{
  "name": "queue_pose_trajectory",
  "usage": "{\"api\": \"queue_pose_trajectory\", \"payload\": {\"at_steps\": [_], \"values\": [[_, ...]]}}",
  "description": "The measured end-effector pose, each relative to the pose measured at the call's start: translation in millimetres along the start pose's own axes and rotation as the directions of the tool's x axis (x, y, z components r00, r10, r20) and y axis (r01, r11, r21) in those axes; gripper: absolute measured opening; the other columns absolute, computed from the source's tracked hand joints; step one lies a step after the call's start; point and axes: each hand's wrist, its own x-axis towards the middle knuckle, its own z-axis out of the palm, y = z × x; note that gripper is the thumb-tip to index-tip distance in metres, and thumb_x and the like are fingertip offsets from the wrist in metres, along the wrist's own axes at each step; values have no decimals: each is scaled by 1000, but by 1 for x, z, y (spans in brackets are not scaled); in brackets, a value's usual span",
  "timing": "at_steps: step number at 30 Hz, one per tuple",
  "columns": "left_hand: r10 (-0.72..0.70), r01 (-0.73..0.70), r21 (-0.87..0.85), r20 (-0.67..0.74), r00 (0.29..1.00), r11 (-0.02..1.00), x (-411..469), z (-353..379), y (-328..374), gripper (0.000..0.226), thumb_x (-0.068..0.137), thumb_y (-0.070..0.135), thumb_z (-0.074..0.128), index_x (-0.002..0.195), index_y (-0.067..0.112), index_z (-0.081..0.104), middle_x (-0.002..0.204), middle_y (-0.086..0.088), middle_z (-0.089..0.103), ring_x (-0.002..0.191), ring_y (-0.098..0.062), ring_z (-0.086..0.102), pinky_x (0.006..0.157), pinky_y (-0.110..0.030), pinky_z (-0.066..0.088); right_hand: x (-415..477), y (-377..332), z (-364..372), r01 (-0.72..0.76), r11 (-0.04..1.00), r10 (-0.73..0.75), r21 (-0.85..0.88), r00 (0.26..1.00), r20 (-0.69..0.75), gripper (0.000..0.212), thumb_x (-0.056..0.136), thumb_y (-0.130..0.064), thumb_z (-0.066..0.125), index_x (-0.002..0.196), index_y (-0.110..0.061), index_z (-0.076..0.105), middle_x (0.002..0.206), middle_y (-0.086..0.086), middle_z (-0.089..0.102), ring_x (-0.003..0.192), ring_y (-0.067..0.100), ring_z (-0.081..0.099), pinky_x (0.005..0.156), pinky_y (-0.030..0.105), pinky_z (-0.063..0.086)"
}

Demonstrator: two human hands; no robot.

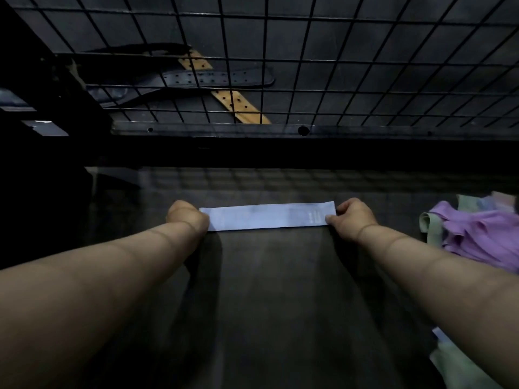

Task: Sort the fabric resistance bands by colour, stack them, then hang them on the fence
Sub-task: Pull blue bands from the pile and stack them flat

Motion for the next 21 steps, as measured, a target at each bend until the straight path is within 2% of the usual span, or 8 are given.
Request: {"api": "queue_pose_trajectory", "payload": {"at_steps": [1, 3, 6, 9, 13, 16, 18, 21], "values": [[-8, 9, -26, 14, 1000, 1000, 0, 1, 0, 20, 89, 12, 65, 106, 1, 69, 102, -11, 68, 91, -27, 63, 83, -31, 49, 1, 0, 0, 0, 1000, -1, 19, 1000, 17, 14, 89, -22, 70, 87, -12, 59, 106, 12, 66, 99, 27, 61, 86, 30, 44], [-11, 13, -52, 37, 999, 999, 2, 2, 2, 18, 92, 8, 62, 106, -1, 69, 101, -12, 66, 93, -25, 61, 83, -29, 45, 2, 0, 0, -18, 999, 15, 51, 999, 51, 25, 91, -18, 65, 69, -16, 53, 91, 11, 64, 85, 24, 57, 76, 29, 44], [58, -58, 1, 26, 998, 998, 4, -4, 6, 21, 92, 9, 62, 110, -2, 68, 111, -17, 67, 107, -33, 63, 94, -32, 45, -2, -2, 1, -92, 981, 68, 170, 987, 144, 27, 91, -7, 59, 65, -11, 52, 68, 12, 60, 60, 24, 54, 56, 29, 43], [156, -158, 64, 42, 987, 985, 10, -13, 9, 18, 92, 10, 62, 105, 0, 70, 102, -18, 68, 98, -34, 65, 89, -35, 49, -8, 1, 5, -137, 965, 94, 224, 977, 193, 27, 91, -2, 56, 65, -9, 49, 63, 15, 57, 50, 23, 50, 43, 24, 41], [218, -245, 196, 152, 964, 949, 10, -13, 3, 22, 87, 17, 70, 101, 0, 71, 98, -23, 68, 91, -37, 66, 83, -42, 54, -6, 10, 12, -104, 979, 83, 173, 988, 127, 15, 88, -24, 65, 86, -12, 57, 94, 16, 67, 79, 27, 62, 77, 35, 53], [217, -242, 401, 108, 970, 883, -8, -9, 12, 40, 88, 26, 68, 119, 3, 61, 120, -27, 56, 108, -44, 57, 95, -47, 49, -3, 13, 4, -56, 997, 47, 60, 989, 139, 54, 89, -49, 62, 117, -3, 60, 119, 14, 66, 107, 31, 64, 84, 28, 45], [309, -310, 529, 94, 946, 790, -30, -4, 26, 49, 88, 33, 67, 129, 10, 54, 133, -26, 45, 120, -45, 48, 102, -49, 41, -5, 19, -16, -27, 1000, 27, 0, 989, 143, 57, 93, -50, 57, 127, -5, 57, 129, 13, 61, 118, 31, 58, 93, 30, 44], [464, -525, 517, 254, 849, 676, -65, 8, 54, 51, 88, 32, 67, 132, 12, 55, 134, -22, 46, 123, -43, 47, 102, -48, 41, -15, 44, -61, 102, 974, -62, -202, 979, 194, 40, 95, -39, 59, 122, -9, 59, 127, 11, 62, 118, 29, 57, 93, 28, 43]]}}
